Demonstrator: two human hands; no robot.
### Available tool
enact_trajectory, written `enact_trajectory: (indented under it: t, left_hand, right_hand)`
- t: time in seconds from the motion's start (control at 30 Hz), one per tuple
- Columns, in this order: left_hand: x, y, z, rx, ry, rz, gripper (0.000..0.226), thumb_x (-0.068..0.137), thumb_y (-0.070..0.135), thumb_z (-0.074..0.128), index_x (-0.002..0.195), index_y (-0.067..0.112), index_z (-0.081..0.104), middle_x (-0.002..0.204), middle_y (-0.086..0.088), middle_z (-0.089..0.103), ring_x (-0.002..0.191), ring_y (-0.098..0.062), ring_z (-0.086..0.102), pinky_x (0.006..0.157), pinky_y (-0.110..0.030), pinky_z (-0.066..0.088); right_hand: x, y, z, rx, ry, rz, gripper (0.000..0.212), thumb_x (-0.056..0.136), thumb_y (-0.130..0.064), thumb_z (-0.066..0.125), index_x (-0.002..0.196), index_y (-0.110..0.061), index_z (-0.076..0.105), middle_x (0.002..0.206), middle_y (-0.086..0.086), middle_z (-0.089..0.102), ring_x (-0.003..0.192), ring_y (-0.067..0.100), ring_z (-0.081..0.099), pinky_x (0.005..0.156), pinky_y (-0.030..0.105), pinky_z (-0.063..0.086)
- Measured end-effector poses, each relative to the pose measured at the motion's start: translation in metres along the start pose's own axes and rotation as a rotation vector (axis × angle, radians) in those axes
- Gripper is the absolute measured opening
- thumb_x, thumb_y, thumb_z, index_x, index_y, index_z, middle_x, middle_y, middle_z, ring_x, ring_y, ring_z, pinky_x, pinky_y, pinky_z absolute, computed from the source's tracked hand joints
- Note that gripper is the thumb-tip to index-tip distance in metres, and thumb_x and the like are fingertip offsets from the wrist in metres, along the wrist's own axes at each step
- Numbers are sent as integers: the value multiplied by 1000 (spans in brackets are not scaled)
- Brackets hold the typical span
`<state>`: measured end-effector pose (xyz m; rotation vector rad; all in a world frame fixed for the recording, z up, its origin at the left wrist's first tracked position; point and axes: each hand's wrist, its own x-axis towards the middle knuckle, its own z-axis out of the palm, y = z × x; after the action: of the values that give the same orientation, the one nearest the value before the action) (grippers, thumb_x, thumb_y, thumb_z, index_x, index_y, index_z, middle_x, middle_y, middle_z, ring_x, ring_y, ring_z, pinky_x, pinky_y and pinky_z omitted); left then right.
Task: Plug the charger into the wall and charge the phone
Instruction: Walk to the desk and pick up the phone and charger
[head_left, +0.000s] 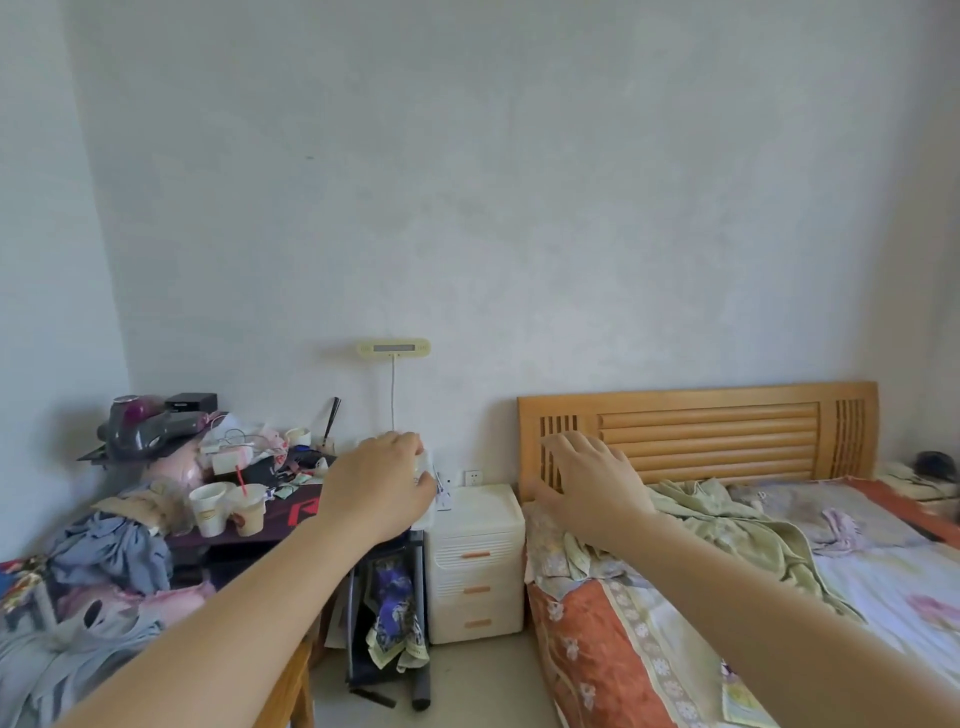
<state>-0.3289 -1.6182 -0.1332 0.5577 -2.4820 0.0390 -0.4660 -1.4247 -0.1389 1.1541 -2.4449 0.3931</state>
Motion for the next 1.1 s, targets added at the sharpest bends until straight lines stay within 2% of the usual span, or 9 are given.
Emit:
enact_trajectory:
  t: [0.3,0.53,0.67,0.77,1.1]
  left_hand:
    - [142,-40,92,32,-13,-10,33,86,37,45,112,21,56,115,3,63,99,-20,58,68,-31,39]
    - [242,-56,162,46,-30,-35,38,87,38,45,119,19,53,120,3,61,105,-21,56,78,-34,45]
    - [282,-75,206,55,-57,-59,33,86,36,45,113,20,56,115,4,63,102,-21,56,72,-32,40]
    - [309,-94,241,63,-79,-85,34,86,36,46,115,21,56,116,3,62,104,-22,57,70,-31,36]
    - [418,-198,348,84,-129,-159,38,86,38,47,117,19,56,119,1,62,105,-23,58,78,-35,47]
  right_hand:
    - [142,46,84,24,-3,-6,56,92,-49,41,138,-17,39,142,3,48,130,24,42,107,40,30]
    - [256,85,142,62,6,-27,58,92,-49,41,140,-16,36,142,3,47,130,25,42,105,38,33]
    - [304,101,184,71,-24,-51,61,92,-49,41,143,-17,31,144,3,45,131,25,40,106,39,32]
    - [340,108,217,89,-58,-51,60,92,-48,42,142,-17,32,144,3,45,131,24,40,105,39,32]
    - [481,113,335,94,-131,-92,58,93,-47,41,142,-18,32,148,1,41,132,22,40,109,37,29]
